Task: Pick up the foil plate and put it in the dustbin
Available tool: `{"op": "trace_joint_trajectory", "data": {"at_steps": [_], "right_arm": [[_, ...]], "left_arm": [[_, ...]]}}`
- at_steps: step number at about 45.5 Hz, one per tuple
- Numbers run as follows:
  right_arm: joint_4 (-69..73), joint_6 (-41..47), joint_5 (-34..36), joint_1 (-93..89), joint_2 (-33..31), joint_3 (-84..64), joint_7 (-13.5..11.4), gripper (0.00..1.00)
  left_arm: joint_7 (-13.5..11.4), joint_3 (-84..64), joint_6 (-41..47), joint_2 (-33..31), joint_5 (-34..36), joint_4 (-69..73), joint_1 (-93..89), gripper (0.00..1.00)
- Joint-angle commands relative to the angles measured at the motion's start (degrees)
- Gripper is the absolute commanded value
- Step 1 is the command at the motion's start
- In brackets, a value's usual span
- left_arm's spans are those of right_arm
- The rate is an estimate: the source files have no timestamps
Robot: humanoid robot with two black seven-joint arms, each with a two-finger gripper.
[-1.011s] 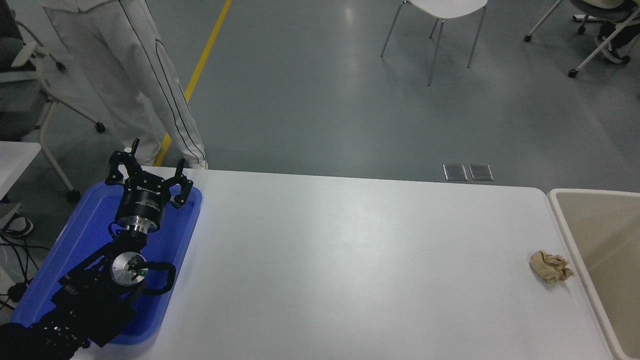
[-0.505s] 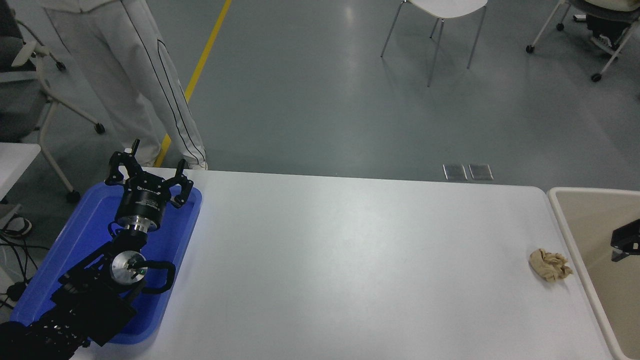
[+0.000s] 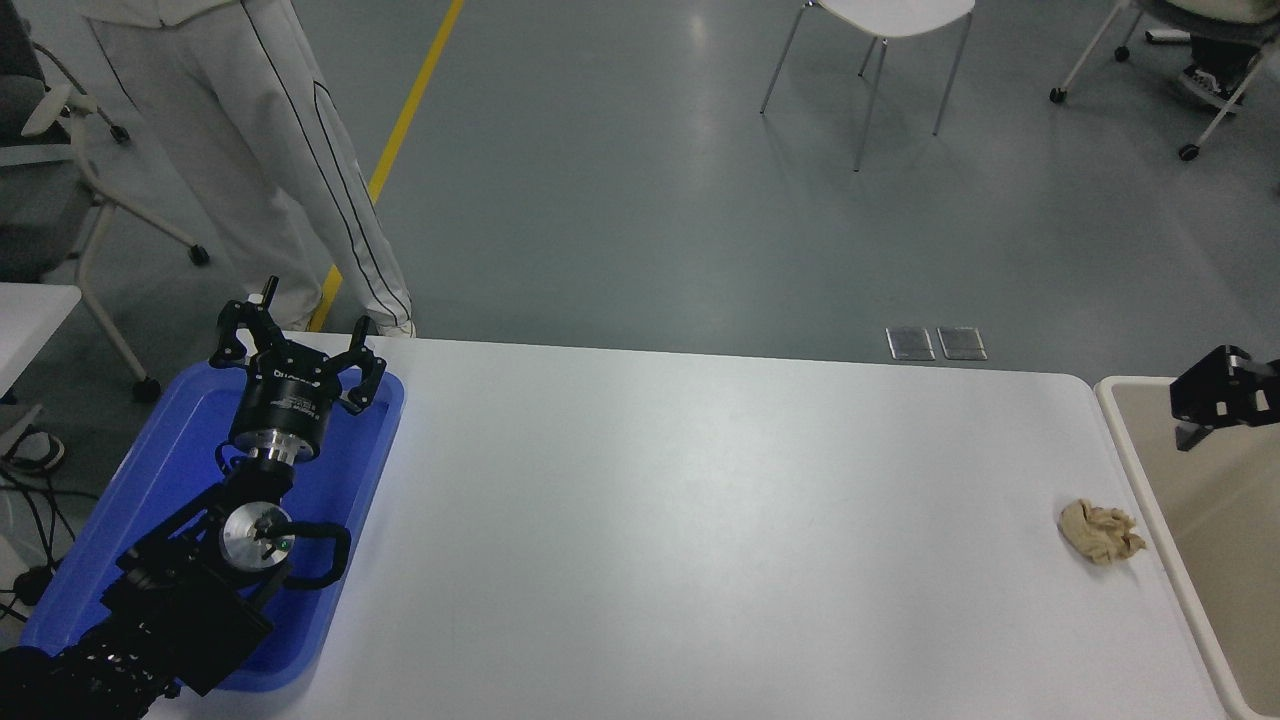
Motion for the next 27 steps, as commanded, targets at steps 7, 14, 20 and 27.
{"op": "trace_joint_trajectory", "data": {"at_steps": [7,14,20,27], "right_arm": [[0.76,0.67,0.13,4.21,8.25,5.61,-0.08,1.00],[0.85,0.67,0.13,4.47,8.16,6.84,0.00,1.00],[0.76,0.67,0.04,4.30,8.33,6.93,0.00,1.00],[0.76,0.67,0.22,3.86,8.51,7.36,0.00,1.00]], "left_arm": [[0.00,0.02,0.02,0.03,-0.01,0.00,0.00,1.00],[0.00,0.02,0.02,0.03,-0.01,0.00,-0.08,1.00],[0.00,0.02,-0.07,0.03,-0.01,0.00,0.00,1.00],[0.00,0.02,-0.07,0.03,-0.01,0.00,-0.08,1.00]]}}
